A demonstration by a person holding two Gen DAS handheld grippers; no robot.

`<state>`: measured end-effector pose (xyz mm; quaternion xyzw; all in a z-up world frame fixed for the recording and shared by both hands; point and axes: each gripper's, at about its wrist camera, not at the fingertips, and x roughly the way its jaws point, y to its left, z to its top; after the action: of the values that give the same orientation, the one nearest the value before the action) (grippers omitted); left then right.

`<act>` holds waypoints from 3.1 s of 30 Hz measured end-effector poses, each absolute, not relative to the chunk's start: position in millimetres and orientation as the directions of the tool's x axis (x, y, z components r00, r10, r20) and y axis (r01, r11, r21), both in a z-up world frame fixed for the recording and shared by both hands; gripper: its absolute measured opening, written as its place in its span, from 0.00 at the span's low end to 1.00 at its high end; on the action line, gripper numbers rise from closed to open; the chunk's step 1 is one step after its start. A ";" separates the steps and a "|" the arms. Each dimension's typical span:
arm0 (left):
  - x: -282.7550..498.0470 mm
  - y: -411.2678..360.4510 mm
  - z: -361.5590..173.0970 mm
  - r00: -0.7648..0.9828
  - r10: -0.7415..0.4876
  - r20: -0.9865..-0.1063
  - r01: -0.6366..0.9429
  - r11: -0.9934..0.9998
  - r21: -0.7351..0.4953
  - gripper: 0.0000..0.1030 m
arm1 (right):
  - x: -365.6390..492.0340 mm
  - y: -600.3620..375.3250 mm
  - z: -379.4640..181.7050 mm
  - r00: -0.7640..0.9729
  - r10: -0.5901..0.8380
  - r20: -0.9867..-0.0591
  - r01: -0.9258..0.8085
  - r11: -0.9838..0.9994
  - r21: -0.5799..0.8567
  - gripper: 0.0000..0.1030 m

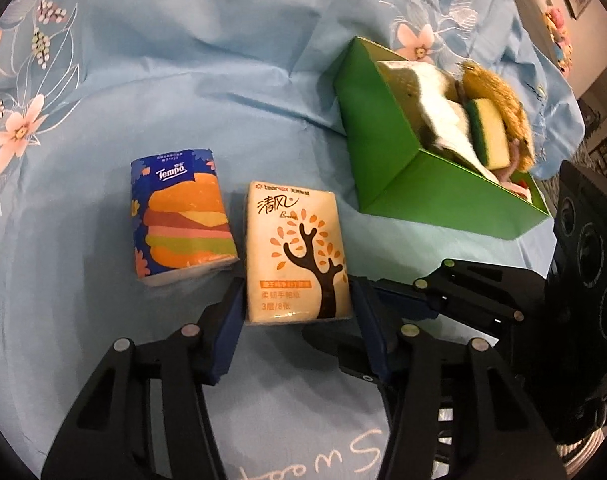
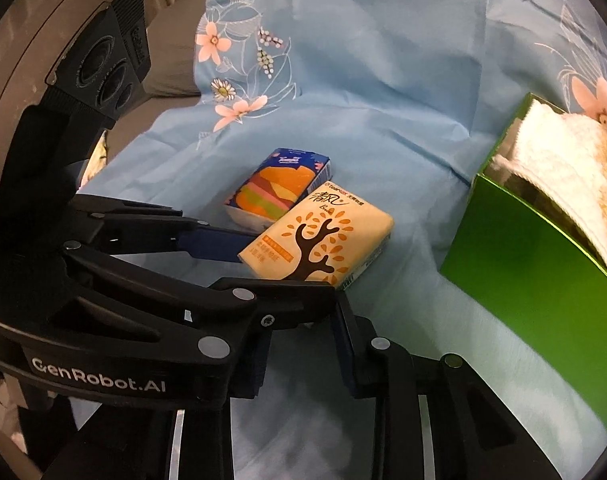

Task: Organize soft objects
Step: 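Carry the tree-print tissue pack into the green box and release, then move the right tool to the blue Tempo tissue pack and grasp it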

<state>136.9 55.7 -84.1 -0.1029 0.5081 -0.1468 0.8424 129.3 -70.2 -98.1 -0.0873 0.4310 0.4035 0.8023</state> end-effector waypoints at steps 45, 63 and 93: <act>157.0 -139.6 34.5 0.548 -0.392 -0.739 0.438 0.887 -0.146 0.49 | 137.0 -265.8 21.8 0.627 0.551 -0.551 -0.534 0.819 0.211 0.29; 218.6 -188.0 9.1 0.542 -0.309 -0.781 0.425 0.903 -0.062 0.84 | 193.5 -295.9 -21.4 0.645 0.389 -0.658 -0.338 0.917 0.211 0.46; 133.7 23.8 -8.6 0.572 -0.115 -0.812 0.076 0.993 -0.087 0.90 | 91.8 -209.6 -36.0 0.537 0.516 -0.668 -0.499 0.832 0.242 0.57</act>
<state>133.7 23.8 -8.6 -0.0212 0.4593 -0.0540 0.8864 91.8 -209.6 -36.0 0.0113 0.3845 0.2896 0.8764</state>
